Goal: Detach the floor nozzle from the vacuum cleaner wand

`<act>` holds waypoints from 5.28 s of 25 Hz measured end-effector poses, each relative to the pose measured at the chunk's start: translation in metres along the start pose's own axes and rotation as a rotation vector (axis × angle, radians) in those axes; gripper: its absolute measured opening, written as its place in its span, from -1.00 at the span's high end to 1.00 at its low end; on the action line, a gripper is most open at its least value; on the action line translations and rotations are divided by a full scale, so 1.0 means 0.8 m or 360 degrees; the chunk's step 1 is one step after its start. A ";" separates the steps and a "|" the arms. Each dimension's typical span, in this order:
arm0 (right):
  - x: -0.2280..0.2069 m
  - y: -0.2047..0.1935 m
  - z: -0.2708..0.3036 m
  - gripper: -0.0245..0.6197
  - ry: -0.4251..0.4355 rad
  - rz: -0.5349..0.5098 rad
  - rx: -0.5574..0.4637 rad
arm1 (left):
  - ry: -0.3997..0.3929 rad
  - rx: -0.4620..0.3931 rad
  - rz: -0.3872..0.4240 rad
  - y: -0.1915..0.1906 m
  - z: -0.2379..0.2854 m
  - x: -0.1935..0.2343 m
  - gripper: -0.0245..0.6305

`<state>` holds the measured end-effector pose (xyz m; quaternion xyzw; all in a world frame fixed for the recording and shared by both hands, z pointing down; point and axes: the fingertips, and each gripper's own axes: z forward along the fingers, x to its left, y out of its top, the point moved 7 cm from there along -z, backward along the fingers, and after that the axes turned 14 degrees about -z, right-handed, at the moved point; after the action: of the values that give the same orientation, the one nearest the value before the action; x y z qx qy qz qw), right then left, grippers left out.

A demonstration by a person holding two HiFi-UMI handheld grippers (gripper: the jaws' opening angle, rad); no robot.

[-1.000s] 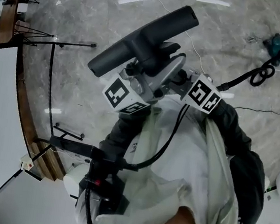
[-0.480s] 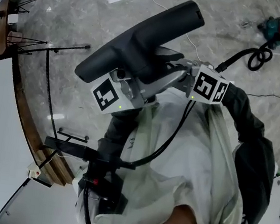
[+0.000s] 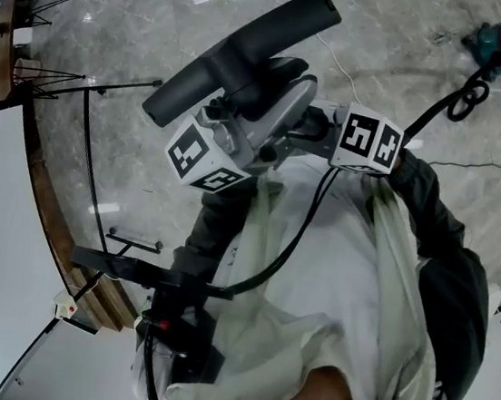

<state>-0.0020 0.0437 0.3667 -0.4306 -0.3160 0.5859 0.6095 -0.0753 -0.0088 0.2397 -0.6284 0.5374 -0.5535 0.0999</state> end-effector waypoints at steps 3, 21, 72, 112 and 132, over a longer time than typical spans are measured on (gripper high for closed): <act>-0.008 0.005 0.002 0.80 -0.0511 -0.0008 0.0148 | 0.0275 -0.0004 -0.0013 0.005 -0.001 0.008 0.69; 0.021 0.008 -0.014 0.80 0.0243 -0.0151 0.0010 | -0.0304 -0.0009 0.0068 -0.004 -0.005 -0.038 0.69; 0.013 0.012 -0.018 0.80 0.0550 -0.0083 -0.0091 | -0.0479 0.0064 0.0000 0.005 0.000 -0.027 0.69; -0.005 0.014 0.005 0.81 -0.0973 0.0000 0.0384 | 0.0395 -0.0031 -0.0111 0.021 -0.009 0.009 0.71; 0.042 0.020 -0.028 0.80 0.0839 0.0032 -0.0118 | -0.0734 0.0035 -0.0130 0.005 -0.006 -0.046 0.70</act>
<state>0.0145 0.0723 0.3388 -0.5935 -0.1635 0.4475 0.6487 -0.0743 0.0205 0.2172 -0.7583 0.4684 -0.4048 0.2045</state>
